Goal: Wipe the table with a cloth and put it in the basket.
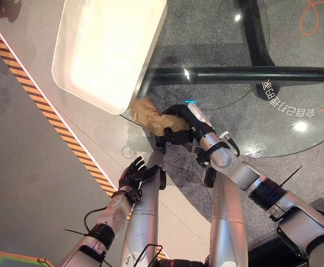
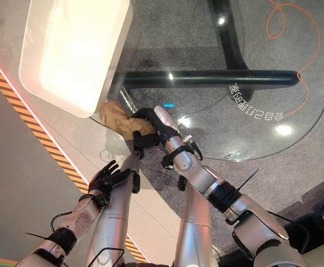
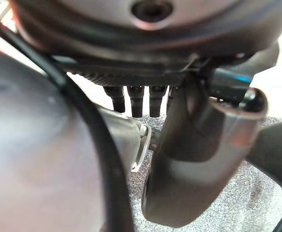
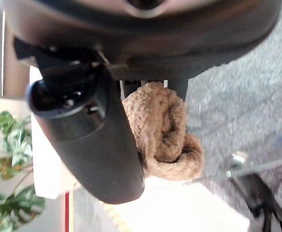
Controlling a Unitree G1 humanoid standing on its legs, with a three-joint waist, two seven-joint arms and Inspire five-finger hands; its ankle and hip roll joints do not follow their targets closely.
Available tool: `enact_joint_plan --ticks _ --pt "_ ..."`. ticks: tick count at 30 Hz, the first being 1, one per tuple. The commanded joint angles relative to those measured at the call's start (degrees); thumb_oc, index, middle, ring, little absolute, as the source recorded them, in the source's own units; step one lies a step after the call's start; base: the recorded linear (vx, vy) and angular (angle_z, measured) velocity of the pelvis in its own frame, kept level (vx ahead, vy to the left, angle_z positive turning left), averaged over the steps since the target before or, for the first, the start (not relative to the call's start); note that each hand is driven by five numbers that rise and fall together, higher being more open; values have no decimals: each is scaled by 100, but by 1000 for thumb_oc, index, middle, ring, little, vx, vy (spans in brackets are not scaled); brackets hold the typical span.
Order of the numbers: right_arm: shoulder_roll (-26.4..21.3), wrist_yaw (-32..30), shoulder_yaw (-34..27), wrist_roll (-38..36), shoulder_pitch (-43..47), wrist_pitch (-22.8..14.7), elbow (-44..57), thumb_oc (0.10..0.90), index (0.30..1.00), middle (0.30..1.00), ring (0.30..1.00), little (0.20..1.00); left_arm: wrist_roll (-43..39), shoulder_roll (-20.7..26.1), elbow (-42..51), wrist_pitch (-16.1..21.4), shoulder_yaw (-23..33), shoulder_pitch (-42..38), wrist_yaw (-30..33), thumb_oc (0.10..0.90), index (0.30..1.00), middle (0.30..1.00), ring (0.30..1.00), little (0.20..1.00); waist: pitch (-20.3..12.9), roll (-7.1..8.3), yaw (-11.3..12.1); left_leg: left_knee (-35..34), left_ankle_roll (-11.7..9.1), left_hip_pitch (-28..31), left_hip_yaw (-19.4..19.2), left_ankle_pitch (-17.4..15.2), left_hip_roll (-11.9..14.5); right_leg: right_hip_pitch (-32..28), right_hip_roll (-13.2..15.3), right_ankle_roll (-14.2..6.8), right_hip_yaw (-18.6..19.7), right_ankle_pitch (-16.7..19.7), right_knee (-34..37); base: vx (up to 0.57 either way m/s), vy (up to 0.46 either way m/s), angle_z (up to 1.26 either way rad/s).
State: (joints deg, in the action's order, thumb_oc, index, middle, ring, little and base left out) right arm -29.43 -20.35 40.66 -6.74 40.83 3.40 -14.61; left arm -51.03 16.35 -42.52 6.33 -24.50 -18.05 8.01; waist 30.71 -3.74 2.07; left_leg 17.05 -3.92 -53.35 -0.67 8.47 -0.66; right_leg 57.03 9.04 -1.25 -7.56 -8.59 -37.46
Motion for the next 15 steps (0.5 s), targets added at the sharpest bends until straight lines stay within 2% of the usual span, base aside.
enact_joint_plan --ticks 1,6,15 --pt "0 -848 -490 87 27 -681 714 100 300 300 300 200 -145 -187 74 -11 -259 561 -94 800 900 900 900 900 -92 -157 -86 1082 210 -172 -524 -1152 -160 -18 -234 -296 -180 961 1288 0 0 0" --pt "78 -1631 -1050 241 -112 -684 636 100 300 300 300 200 -155 -234 78 58 -252 615 -58 800 900 900 900 900 -92 -140 -141 1103 222 -168 -527 -1189 -140 -2 -266 -307 -132 970 1263 1 -1 -1" --pt "-117 -2573 -1838 348 -262 -283 429 100 300 300 300 200 -94 -259 91 159 -167 773 -67 800 900 900 900 900 -92 -104 -193 1165 254 -185 -510 -1253 -106 11 -315 -312 -82 980 1235 0 0 0"
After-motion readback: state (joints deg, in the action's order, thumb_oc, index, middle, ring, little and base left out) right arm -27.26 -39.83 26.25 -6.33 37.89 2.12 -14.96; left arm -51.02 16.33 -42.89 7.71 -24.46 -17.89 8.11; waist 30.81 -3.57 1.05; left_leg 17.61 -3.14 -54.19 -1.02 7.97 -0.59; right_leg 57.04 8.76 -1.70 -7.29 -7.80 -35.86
